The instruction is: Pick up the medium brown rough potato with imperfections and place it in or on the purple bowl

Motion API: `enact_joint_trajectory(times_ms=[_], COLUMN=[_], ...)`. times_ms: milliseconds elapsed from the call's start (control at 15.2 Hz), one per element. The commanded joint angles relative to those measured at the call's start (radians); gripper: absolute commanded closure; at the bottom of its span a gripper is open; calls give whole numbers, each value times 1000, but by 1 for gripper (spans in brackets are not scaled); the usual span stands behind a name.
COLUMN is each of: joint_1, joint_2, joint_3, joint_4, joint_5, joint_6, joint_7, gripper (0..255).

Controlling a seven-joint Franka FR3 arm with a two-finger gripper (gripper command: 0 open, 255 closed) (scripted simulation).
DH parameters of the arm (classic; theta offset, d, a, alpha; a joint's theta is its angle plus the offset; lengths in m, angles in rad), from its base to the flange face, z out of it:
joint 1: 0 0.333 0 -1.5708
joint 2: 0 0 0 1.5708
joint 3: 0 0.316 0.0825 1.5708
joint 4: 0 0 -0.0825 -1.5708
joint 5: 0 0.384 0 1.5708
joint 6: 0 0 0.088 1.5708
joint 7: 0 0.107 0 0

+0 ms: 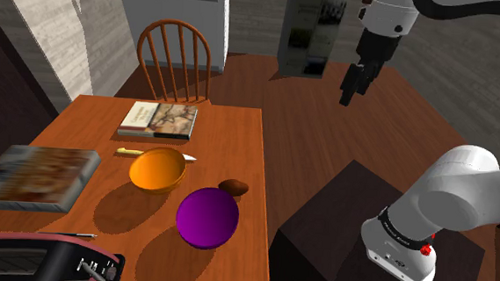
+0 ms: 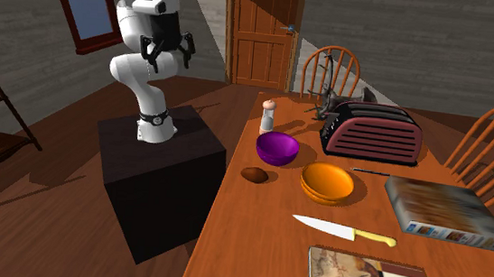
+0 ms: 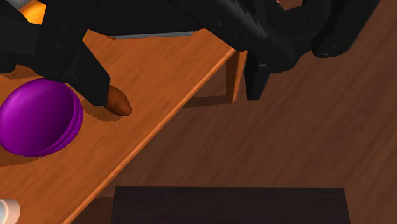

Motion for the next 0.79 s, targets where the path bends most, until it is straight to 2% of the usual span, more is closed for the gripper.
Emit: enact_joint_trajectory(times_ms=[0,396,726], joint_1=[0,41,77], joint_2=[0,82,197], joint_3=[0,35,68], joint_4=[0,-123,-188], joint_5=[0,49,91], joint_6=[0,231,432], joint_7=[0,-25,-50], gripper=[0,0,0])
